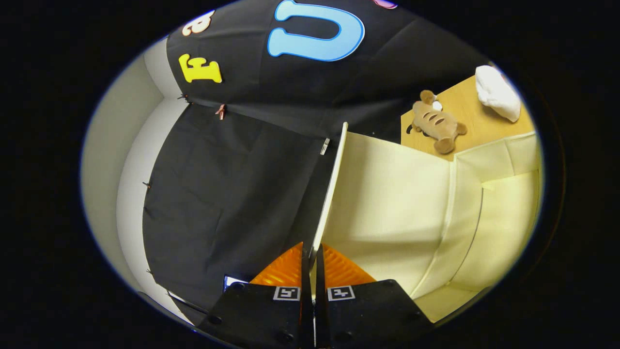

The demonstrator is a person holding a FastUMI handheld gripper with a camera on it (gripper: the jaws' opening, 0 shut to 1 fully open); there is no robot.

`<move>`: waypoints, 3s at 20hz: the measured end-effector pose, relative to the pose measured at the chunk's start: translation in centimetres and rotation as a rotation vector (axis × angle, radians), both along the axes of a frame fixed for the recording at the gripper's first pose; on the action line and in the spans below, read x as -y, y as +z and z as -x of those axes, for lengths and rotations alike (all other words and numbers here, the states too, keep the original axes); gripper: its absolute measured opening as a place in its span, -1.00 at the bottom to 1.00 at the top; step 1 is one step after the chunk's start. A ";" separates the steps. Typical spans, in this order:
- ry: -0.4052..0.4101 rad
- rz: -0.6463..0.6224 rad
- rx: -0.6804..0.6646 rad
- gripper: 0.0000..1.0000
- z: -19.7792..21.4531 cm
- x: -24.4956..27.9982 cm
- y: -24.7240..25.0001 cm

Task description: Open the storage box then place both shoes into the box .Put the left shoe in first, then the right shoe, with the right side of both shoes facing outward in a uniform manner.

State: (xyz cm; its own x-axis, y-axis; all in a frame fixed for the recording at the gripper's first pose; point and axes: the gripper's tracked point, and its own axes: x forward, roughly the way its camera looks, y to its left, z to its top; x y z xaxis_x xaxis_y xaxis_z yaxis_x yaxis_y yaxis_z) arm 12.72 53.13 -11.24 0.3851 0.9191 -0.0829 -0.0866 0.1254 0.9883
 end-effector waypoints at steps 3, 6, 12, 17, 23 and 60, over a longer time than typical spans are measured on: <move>-0.032 0.046 0.036 -0.60 -0.8 -1.2 -1.2; -0.052 0.093 0.040 0.00 -1.4 -1.1 -2.6; -0.068 0.099 0.073 0.33 -1.5 -0.3 -2.0; -0.089 0.208 0.193 0.53 -0.5 2.8 -1.6; -0.263 0.354 0.396 0.80 -0.7 11.8 1.2; -0.225 1.327 0.138 0.34 9.8 44.2 -34.0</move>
